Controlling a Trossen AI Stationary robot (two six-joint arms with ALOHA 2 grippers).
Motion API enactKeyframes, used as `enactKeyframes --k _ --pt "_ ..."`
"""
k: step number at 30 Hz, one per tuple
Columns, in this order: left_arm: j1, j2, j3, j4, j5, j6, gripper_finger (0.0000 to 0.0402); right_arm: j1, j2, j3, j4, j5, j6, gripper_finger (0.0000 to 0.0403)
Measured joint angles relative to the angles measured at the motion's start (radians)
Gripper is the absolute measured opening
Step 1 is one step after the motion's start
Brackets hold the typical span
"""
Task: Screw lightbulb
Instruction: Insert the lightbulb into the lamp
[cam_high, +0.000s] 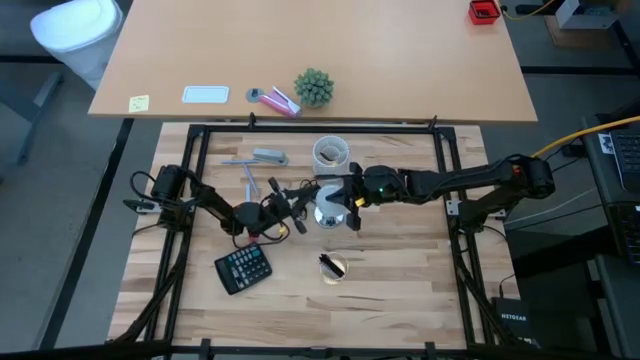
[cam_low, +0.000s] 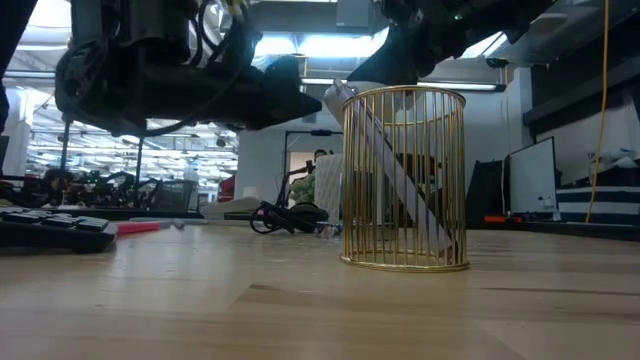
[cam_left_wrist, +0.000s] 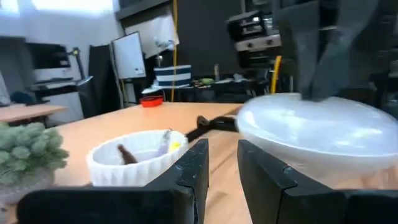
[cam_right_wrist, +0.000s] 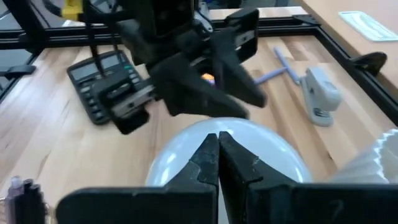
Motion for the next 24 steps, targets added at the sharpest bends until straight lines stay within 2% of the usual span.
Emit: enactKeyframes --k 15,20,24 --pt "-0.083 0.0 0.001 0.007 0.015 0.017 0.0076 -0.003 0.0 0.0 0.004 0.002 0.0 0.0005" --pt "-0.084 0.0 0.008 0.007 0.095 -0.007 0.0076 -0.003 0.002 -0.001 0.017 0.009 0.001 0.0005" --pt "-0.085 0.0 0.03 0.004 0.104 0.005 0.0076 -0.003 0.002 -0.002 0.018 0.051 0.002 0.0005"
